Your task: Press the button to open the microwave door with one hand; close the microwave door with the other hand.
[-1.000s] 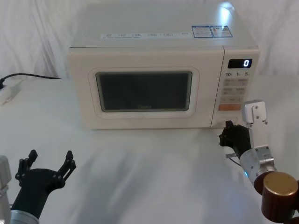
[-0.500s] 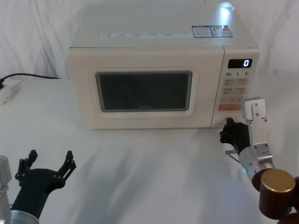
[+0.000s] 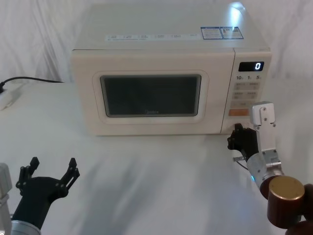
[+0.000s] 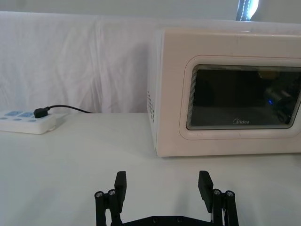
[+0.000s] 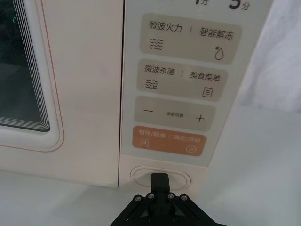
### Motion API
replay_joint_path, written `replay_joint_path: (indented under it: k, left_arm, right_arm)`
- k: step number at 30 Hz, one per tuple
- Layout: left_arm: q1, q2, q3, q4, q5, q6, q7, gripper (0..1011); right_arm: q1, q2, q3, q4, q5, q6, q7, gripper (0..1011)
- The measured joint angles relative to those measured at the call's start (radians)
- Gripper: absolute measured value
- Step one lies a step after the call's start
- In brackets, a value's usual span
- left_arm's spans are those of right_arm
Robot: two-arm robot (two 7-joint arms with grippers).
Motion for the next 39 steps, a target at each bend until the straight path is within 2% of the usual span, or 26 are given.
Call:
replay_joint_path:
  k: [12,39]
  left_arm:
    - [0.000,0.000,0.000,0.000,0.000,0.000,0.000,1001]
    - [0.000,0.000,0.000,0.000,0.000,0.000,0.000,1001]
  right_arm:
    - [0.026,-0.009,0.000,0.041,-0.011,-0.011,-0.011,0]
    - [0.048,-0.018,0.023,0.074,-0.023,-0.021,-0.029,0]
